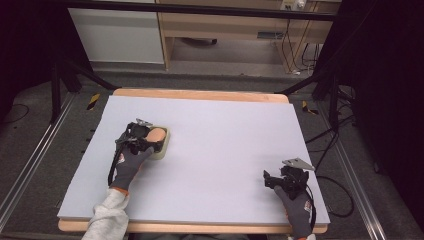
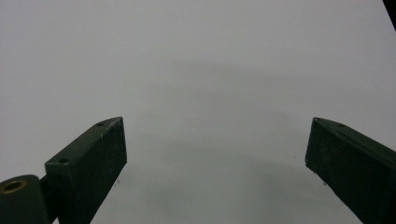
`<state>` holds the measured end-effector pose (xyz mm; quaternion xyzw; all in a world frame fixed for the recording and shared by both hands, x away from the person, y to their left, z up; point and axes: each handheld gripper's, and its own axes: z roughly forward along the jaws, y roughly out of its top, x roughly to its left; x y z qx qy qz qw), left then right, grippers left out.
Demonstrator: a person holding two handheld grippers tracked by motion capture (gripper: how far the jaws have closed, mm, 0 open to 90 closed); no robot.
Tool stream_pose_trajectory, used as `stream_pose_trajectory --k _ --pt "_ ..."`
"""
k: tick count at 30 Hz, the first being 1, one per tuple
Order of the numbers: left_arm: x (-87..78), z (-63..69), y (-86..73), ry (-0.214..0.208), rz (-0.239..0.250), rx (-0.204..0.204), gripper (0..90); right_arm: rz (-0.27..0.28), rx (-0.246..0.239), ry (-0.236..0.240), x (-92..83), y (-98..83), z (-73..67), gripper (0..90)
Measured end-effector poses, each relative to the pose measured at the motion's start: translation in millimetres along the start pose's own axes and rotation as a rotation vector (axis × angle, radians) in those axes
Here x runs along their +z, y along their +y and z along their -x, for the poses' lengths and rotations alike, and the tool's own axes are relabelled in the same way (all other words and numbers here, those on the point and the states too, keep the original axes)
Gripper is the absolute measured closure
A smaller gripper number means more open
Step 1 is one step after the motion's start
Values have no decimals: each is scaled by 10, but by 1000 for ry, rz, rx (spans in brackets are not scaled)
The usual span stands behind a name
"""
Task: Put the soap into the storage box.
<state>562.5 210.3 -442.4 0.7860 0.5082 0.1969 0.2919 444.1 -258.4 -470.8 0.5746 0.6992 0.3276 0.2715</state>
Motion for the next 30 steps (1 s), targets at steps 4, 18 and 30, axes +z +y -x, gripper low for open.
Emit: stream_pose_trajectory --k 4,18,30 --pt "11 4 -1 1 -1 0 316 0 1 0 0 0 0 58" --pt "38 27 -8 12 -6 1 315 0 2 0 -2 0 3 57" --pt "14 7 -7 -3 0 -19 286 1 4 0 -9 0 4 57"
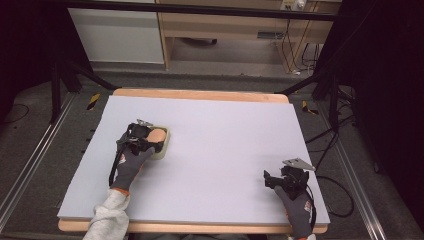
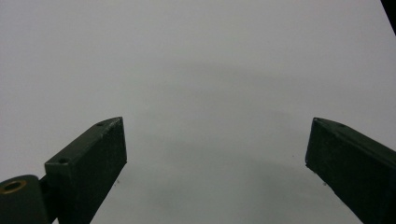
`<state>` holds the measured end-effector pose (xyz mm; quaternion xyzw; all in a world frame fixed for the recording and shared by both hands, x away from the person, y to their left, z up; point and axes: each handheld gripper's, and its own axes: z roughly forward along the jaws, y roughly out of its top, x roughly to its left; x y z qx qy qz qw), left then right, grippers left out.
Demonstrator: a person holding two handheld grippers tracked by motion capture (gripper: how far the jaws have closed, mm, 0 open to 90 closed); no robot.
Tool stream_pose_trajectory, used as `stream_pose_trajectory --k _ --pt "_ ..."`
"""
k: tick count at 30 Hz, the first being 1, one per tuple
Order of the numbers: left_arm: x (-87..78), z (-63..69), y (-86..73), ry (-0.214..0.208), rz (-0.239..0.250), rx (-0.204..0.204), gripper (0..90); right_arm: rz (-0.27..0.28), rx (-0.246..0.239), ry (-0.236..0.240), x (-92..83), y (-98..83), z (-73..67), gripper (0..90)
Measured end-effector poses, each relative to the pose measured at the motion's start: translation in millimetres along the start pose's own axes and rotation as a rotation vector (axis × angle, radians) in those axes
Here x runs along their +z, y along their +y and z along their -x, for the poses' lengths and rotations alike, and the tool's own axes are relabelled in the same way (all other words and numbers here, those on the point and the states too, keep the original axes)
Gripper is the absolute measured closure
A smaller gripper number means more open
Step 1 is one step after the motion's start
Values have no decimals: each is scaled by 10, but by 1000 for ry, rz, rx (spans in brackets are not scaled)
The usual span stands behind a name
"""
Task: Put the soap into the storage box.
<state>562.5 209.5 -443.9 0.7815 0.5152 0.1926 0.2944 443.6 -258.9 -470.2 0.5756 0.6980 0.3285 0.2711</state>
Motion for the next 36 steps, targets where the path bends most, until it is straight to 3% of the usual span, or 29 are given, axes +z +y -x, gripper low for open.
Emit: stream_pose_trajectory --k 11,20,26,36 --pt "-135 37 29 -24 40 10 286 4 0 -4 -9 -1 12 57" --pt "-345 141 18 -73 109 25 271 8 9 -1 -22 -4 22 57" --pt "-503 189 -101 -87 157 43 249 5 18 -4 -32 -7 33 56" --pt "-600 187 -328 -94 169 49 222 9 30 -4 -45 -18 49 55"
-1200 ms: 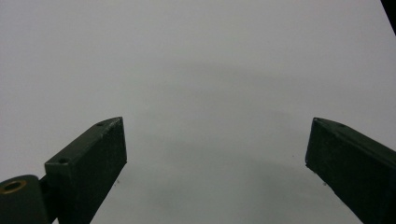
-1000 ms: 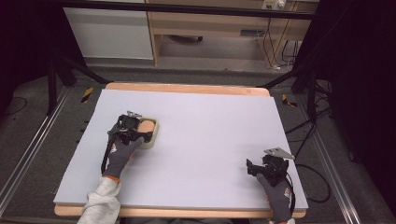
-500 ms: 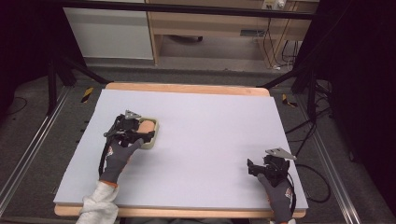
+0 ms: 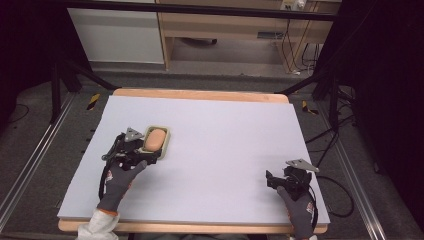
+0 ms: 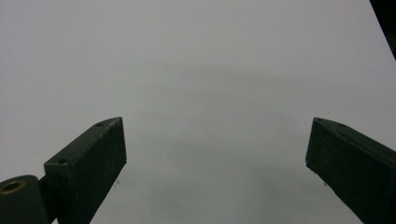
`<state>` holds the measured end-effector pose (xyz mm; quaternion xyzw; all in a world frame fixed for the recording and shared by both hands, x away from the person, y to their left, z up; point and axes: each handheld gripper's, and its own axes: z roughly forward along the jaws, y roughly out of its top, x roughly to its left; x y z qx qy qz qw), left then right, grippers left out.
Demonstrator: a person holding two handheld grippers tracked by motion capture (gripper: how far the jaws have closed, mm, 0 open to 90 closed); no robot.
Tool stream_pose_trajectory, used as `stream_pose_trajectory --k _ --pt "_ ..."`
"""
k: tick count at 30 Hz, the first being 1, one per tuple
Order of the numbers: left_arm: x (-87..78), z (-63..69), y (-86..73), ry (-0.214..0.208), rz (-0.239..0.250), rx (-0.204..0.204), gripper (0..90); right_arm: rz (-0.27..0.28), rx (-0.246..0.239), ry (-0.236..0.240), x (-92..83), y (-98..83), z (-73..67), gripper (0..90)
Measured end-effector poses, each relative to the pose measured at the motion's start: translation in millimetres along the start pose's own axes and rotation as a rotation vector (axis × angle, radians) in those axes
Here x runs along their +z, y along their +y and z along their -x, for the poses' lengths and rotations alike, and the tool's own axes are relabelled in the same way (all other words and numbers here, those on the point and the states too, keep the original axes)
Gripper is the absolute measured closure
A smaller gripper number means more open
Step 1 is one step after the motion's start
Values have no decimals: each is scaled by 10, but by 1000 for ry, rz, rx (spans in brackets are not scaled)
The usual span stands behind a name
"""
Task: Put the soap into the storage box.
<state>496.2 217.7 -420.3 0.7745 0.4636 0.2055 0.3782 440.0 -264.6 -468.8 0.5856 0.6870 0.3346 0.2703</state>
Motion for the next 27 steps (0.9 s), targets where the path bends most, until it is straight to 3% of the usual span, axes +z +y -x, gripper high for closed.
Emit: stream_pose_trajectory --k 5,12,19,22,27 --pt "-26 10 -76 7 -2 5 216 0 2 -5 -3 -3 19 54" --pt "-87 -33 -311 32 -17 -1 202 1 15 -10 -12 -4 56 53" --pt "-171 -131 -503 56 -7 -35 194 -5 27 -10 -17 -12 90 52" --pt "-183 -159 -627 66 -32 -30 194 -9 27 -12 -16 -19 111 52" --pt "-192 -194 -688 74 -46 -41 193 -13 27 -12 -14 -22 117 52"
